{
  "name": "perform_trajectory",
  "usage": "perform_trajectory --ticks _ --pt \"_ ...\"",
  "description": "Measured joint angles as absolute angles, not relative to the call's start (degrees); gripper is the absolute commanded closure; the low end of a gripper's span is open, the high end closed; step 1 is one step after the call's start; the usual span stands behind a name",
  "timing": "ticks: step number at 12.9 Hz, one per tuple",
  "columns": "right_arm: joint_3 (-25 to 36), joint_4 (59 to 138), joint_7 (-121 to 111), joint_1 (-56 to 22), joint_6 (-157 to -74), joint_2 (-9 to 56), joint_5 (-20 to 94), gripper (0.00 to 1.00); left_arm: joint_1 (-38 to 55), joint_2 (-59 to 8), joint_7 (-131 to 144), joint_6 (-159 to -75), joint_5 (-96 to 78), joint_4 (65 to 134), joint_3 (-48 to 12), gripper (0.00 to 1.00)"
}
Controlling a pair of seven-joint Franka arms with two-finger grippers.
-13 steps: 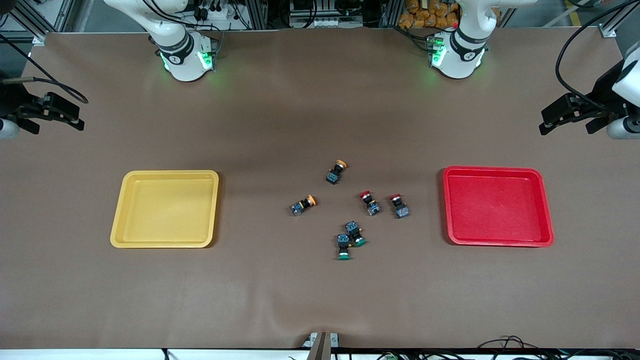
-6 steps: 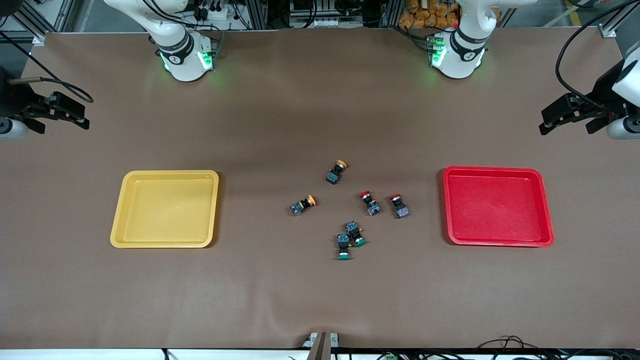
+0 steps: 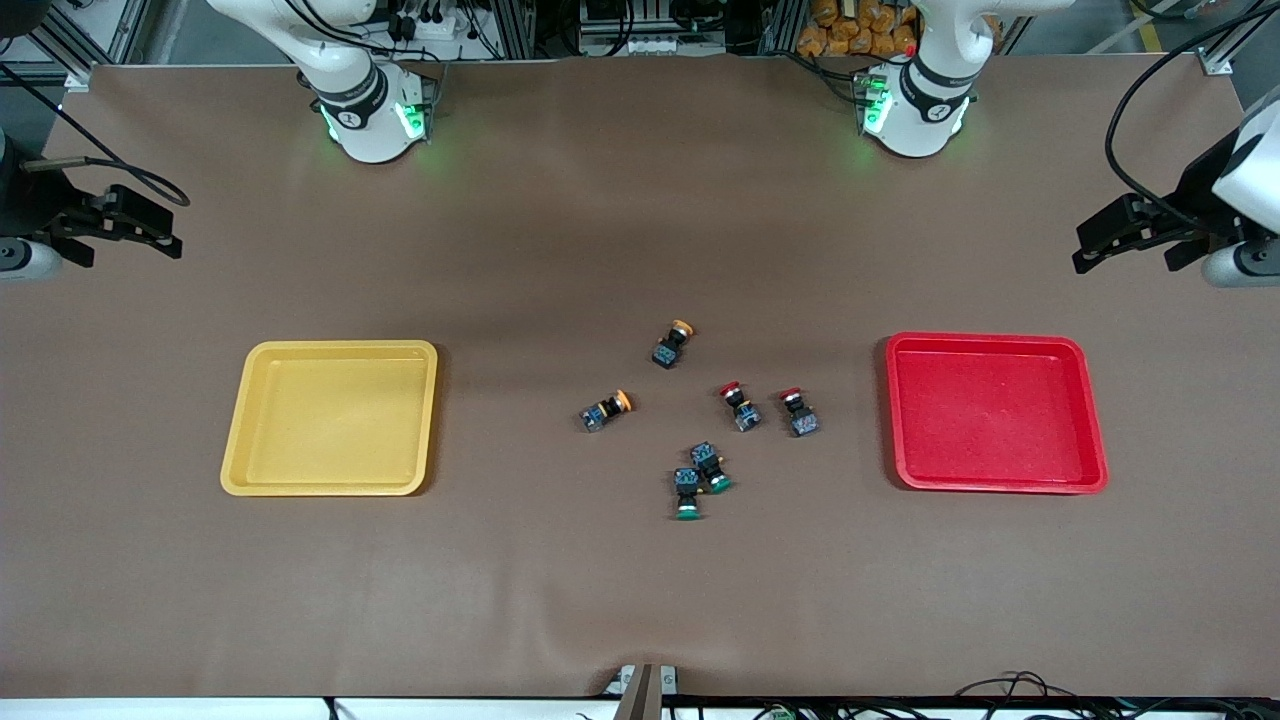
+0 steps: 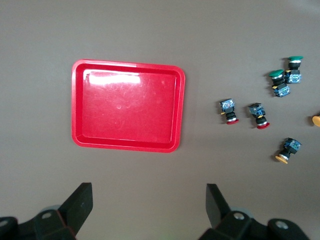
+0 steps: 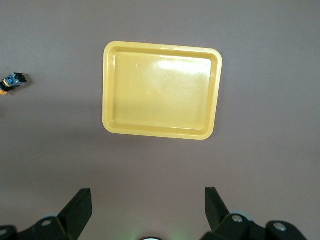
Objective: Place red and yellow buttons in trays
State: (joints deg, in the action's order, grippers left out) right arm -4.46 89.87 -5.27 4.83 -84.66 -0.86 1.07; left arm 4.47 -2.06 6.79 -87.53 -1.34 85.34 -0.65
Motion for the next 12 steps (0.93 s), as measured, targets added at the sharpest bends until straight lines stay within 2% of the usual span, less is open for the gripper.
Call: perform_trajectory --ticks 12 --pt "-4.3 90.0 -5.3 4.9 -84.7 -0.6 1.1 0.0 6.6 -6.0 11.6 -88.2 -1.3 85.6 -1.0 0.0"
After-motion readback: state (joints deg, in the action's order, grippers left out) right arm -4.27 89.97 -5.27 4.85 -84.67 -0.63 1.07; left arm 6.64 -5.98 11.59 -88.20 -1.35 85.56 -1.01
